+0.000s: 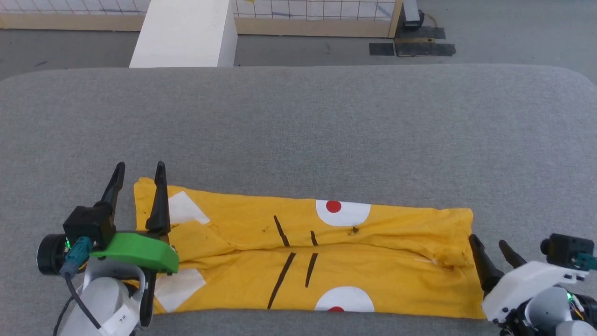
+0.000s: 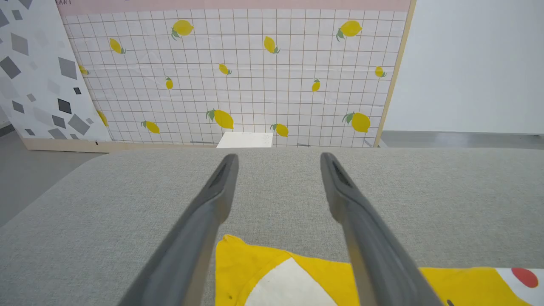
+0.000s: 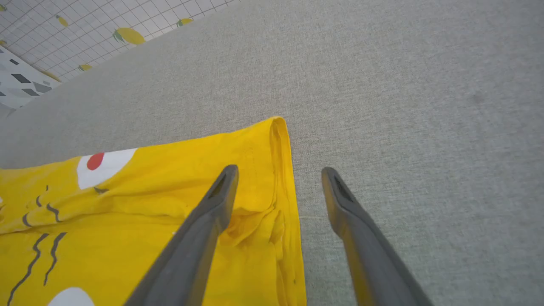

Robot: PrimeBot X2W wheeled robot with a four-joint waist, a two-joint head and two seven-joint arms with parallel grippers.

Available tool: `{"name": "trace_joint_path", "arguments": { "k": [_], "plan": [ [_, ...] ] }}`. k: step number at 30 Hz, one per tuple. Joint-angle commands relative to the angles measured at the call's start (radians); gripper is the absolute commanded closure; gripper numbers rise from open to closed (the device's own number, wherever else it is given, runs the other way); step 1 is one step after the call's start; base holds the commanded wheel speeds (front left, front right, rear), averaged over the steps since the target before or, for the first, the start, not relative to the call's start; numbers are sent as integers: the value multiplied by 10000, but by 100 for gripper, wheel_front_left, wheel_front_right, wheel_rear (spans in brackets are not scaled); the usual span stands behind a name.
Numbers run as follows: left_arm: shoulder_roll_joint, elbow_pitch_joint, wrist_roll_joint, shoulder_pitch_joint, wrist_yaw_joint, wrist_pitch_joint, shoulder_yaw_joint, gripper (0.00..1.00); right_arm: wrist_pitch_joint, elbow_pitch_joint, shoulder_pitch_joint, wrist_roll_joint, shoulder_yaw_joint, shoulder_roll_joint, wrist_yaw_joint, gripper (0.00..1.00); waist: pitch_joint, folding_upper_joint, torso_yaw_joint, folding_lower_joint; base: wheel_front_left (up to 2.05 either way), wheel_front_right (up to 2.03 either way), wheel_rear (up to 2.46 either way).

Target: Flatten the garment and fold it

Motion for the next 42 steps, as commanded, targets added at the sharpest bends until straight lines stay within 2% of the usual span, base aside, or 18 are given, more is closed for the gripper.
{"name": "trace_joint_path", "arguments": {
  "k": [1, 6, 14, 15, 16, 17, 18, 19, 26, 30, 37, 38, 42],
  "plan": [
    [-140, 24, 191, -143, -56, -45, 72, 0, 143, 239, -311, 21, 11, 15, -13, 0, -22, 0, -13, 1, 0, 0, 0],
    [-504, 147, 591, -243, -297, -46, 257, 0, 1277, 1201, -787, -263, 342, 15, -13, 0, -48, 0, 1, 1, 0, 0, 0],
    [-854, 411, 921, -163, -702, -46, 466, 0, 2968, 1551, -870, -585, 462, 16, -13, 0, -100, 0, 79, 1, 0, 0, 0],
    [-865, 435, 943, -146, -741, -46, 500, 0, 3142, 1537, -832, -524, 485, 16, -13, 25, -108, 0, 82, 1, 0, 0, 0],
    [-880, 462, 969, -124, -782, -46, 544, 0, 3350, 1493, -777, -457, 542, 16, -13, 55, -113, 0, 84, 1, 0, 0, 0],
    [-892, 485, 987, -107, -810, -46, 576, 0, 3459, 1436, -741, -415, 564, 16, -13, 64, -114, 0, 84, 1, 0, 0, 0],
    [-910, 503, 1016, -90, -845, -46, 615, 0, 3476, 1311, -710, -421, 550, 16, -13, 86, -114, 0, 82, 1, 0, 0, 0],
    [-927, 511, 1047, -76, -871, -47, 651, 0, 3423, 1188, -696, -458, 523, 16, -13, 100, -112, 0, 79, 1, 0, 0, 0],
    [-1063, 575, 1185, -7, -999, -47, 877, 0, 3101, 873, -726, -569, 144, 16, -13, 100, -104, 0, 33, 1, 0, 0, 0],
    [-1148, 602, 1242, -19, -1086, -47, 997, 0, 2862, 824, -858, -991, -485, 16, -13, 100, -65, 0, 15, 1, 0, 0, 0],
    [-1218, 566, 1430, -50, -1206, -47, 1192, 0, 2556, 391, -1205, -3358, -2303, 16, -13, 100, 46, 0, -43, 1, 0, 0, 0],
    [-1248, 577, 1488, -76, -1272, -47, 1234, 0, 2399, 147, -1289, -4439, -2994, 16, -13, 100, 75, 0, -32, 1, 0, 0, 0],
    [-1310, 597, 1548, -88, -1326, -47, 1286, 0, 2215, -33, -1344, -5363, -3638, 9, -13, 100, 80, 0, -21, 1, 0, 0, 0]
  ]
}}
